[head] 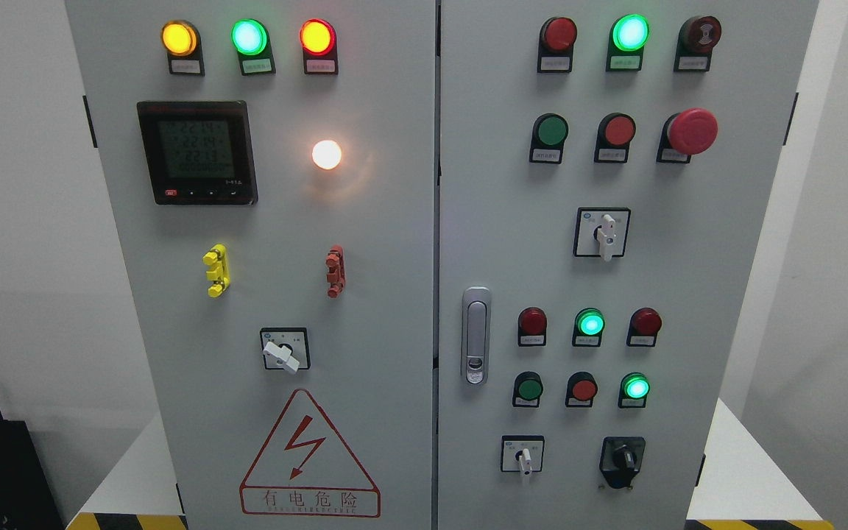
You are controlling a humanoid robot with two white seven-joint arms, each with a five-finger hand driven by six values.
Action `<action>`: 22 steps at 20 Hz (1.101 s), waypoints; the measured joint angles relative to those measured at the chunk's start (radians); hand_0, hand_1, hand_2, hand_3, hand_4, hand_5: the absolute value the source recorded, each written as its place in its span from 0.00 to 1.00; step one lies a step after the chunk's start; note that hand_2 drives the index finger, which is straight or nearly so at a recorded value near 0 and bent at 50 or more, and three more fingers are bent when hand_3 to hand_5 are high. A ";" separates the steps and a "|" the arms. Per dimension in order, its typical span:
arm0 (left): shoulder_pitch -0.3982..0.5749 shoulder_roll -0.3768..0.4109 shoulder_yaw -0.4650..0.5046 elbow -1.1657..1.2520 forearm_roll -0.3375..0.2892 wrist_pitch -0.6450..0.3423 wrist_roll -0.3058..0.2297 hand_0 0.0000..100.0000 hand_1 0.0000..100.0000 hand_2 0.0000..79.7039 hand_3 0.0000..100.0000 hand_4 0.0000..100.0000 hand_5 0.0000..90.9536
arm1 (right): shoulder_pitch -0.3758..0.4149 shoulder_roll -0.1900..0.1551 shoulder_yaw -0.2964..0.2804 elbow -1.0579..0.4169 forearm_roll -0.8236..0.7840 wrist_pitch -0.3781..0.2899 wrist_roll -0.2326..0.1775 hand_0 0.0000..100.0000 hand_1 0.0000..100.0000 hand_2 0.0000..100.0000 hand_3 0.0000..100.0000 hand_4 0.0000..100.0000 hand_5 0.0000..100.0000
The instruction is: Release door handle
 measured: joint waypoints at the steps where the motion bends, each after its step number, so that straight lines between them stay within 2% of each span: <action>1: 0.000 0.000 0.000 0.000 0.000 0.000 0.000 0.12 0.39 0.00 0.00 0.00 0.00 | -0.001 0.001 -0.001 0.001 0.011 0.000 0.000 0.37 0.00 0.00 0.00 0.00 0.00; 4: 0.000 0.000 0.000 0.000 0.000 0.000 0.000 0.12 0.39 0.00 0.00 0.00 0.00 | -0.003 0.009 -0.002 0.003 0.051 0.000 -0.012 0.38 0.00 0.00 0.00 0.00 0.00; 5: 0.000 0.000 0.000 0.000 0.000 0.000 0.000 0.12 0.39 0.00 0.00 0.00 0.00 | -0.004 0.013 -0.003 0.004 0.067 0.000 -0.016 0.38 0.00 0.00 0.00 0.07 0.01; 6: 0.000 0.000 0.000 0.000 0.000 0.000 0.000 0.12 0.39 0.00 0.00 0.00 0.00 | -0.004 0.019 -0.003 0.006 0.089 0.000 -0.025 0.39 0.00 0.00 0.05 0.15 0.05; 7: 0.000 0.000 0.000 0.000 0.000 0.000 0.000 0.12 0.39 0.00 0.00 0.00 0.00 | -0.005 0.025 -0.005 0.008 0.113 -0.001 -0.030 0.39 0.00 0.00 0.09 0.19 0.07; 9: 0.000 0.000 0.000 0.000 0.000 0.000 0.000 0.12 0.39 0.00 0.00 0.00 0.00 | -0.005 0.037 -0.007 0.013 0.167 -0.002 -0.037 0.41 0.00 0.00 0.21 0.24 0.15; 11: 0.000 0.000 0.000 0.000 0.000 0.000 0.000 0.12 0.39 0.00 0.00 0.00 0.00 | -0.006 0.052 -0.011 0.018 0.222 -0.002 -0.042 0.42 0.00 0.00 0.28 0.27 0.21; 13: 0.000 0.000 0.000 0.000 0.000 0.000 0.000 0.12 0.39 0.00 0.00 0.00 0.00 | -0.011 0.071 -0.015 0.024 0.289 -0.003 -0.045 0.41 0.05 0.00 0.34 0.32 0.31; 15: 0.000 0.000 0.000 0.000 0.000 0.000 0.000 0.12 0.39 0.00 0.00 0.00 0.00 | -0.019 0.094 -0.019 0.029 0.360 -0.003 -0.051 0.39 0.15 0.00 0.41 0.38 0.42; 18: 0.000 0.000 0.000 0.000 0.000 0.000 0.000 0.12 0.39 0.00 0.00 0.00 0.00 | -0.037 0.129 -0.024 0.042 0.469 -0.003 -0.082 0.36 0.24 0.00 0.49 0.47 0.56; 22: 0.000 0.000 0.000 0.000 0.000 0.000 0.000 0.12 0.39 0.00 0.00 0.00 0.00 | -0.061 0.175 -0.027 0.063 0.618 -0.004 -0.144 0.32 0.31 0.00 0.56 0.54 0.66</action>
